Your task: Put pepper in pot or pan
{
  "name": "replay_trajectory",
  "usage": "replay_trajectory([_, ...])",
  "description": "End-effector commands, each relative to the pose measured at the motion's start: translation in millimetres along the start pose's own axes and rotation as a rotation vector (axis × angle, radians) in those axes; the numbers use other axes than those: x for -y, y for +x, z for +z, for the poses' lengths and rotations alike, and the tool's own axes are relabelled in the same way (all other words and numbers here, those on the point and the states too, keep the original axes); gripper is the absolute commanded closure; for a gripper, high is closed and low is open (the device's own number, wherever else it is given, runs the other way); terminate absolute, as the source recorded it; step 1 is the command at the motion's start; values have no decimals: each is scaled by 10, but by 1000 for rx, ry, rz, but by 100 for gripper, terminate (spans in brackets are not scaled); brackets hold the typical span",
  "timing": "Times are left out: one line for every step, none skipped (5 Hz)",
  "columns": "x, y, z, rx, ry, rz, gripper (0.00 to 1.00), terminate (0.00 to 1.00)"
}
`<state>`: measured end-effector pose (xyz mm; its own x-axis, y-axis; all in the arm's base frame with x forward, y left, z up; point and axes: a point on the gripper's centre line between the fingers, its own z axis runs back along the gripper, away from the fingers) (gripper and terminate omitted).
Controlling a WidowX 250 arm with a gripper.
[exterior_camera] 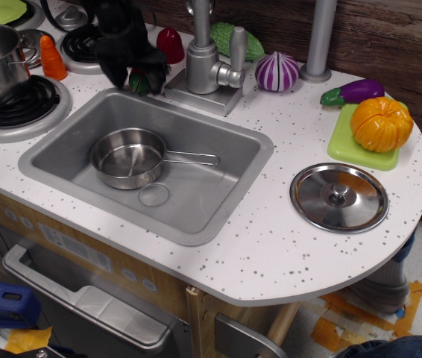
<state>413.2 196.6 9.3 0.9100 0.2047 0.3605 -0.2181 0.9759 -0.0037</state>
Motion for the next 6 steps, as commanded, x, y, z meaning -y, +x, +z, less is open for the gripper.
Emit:
replay_trajectory([-73,101,105,67,-1,16,0,0])
replay_trajectory([-70,98,56,75,5,12,0,0])
replay_trajectory([-55,138,91,78,23,4,100,0])
replay_trajectory([-36,177,223,92,74,-4,100,0])
replay_trajectory([-123,208,484,80,112,-1,100,0])
replay_trajectory([-110,23,715,71,199,47,100,0])
